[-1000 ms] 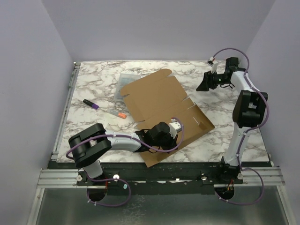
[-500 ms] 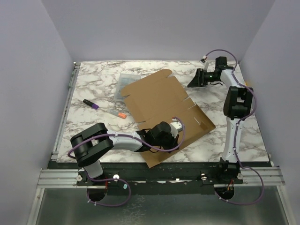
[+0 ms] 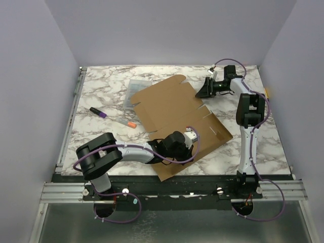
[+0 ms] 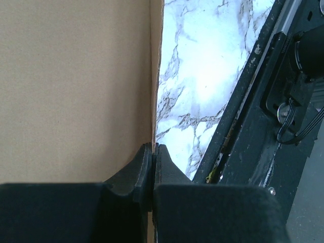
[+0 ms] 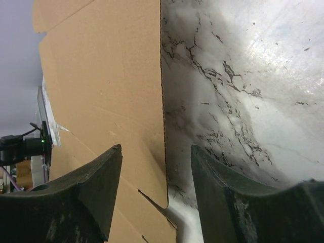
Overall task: Fold the paper box
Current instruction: Fold the paper box at the center of the board.
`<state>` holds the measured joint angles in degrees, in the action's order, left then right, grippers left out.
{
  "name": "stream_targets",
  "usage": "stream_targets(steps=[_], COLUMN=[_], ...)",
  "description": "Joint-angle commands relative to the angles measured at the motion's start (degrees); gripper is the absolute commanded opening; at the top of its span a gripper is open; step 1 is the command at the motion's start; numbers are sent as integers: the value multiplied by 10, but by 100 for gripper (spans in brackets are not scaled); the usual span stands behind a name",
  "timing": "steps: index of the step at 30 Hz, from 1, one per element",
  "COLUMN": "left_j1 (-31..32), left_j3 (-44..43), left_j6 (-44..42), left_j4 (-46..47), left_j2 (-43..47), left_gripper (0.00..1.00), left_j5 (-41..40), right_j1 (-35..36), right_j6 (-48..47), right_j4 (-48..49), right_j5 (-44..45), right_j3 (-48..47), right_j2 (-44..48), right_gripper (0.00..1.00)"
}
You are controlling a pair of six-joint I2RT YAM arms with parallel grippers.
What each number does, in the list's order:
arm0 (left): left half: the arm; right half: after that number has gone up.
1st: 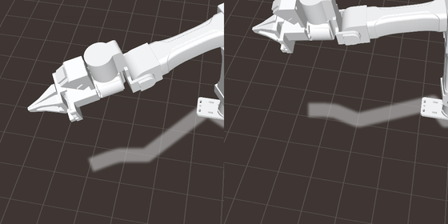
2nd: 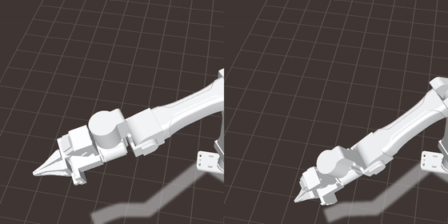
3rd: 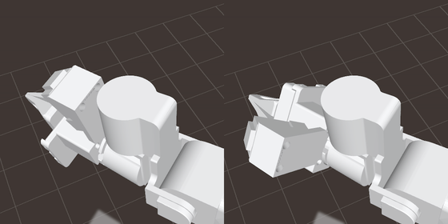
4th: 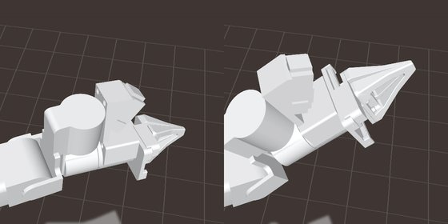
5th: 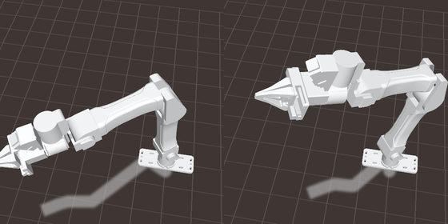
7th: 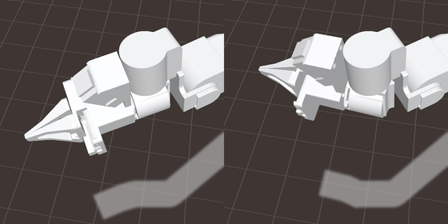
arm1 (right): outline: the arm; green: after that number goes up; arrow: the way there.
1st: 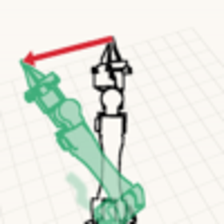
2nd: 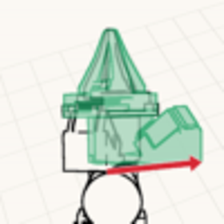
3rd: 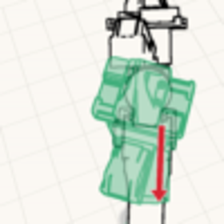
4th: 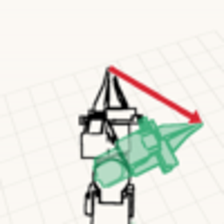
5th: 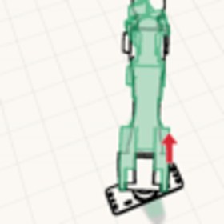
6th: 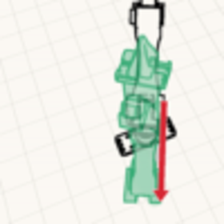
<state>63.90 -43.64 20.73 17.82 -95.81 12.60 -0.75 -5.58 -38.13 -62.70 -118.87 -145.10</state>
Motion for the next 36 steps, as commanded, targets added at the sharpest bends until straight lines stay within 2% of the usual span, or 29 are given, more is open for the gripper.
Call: stream_targets(steps=[1, 36], left_j1=[7, 5], left_j3=[-5, -15], left_j6=[-2, 3], left_j4=[-68, -84], left_j2=[-11, -1], left_gripper=[1, 6], left_j5=[-12, -31], right_j1=[0, 0], right_j6=[0, -13], right_j4=[18, 24], right_j5=[-27, -18], right_j3=[16, 29], right_j2=[-2, 27], right_gripper=[59, 60])
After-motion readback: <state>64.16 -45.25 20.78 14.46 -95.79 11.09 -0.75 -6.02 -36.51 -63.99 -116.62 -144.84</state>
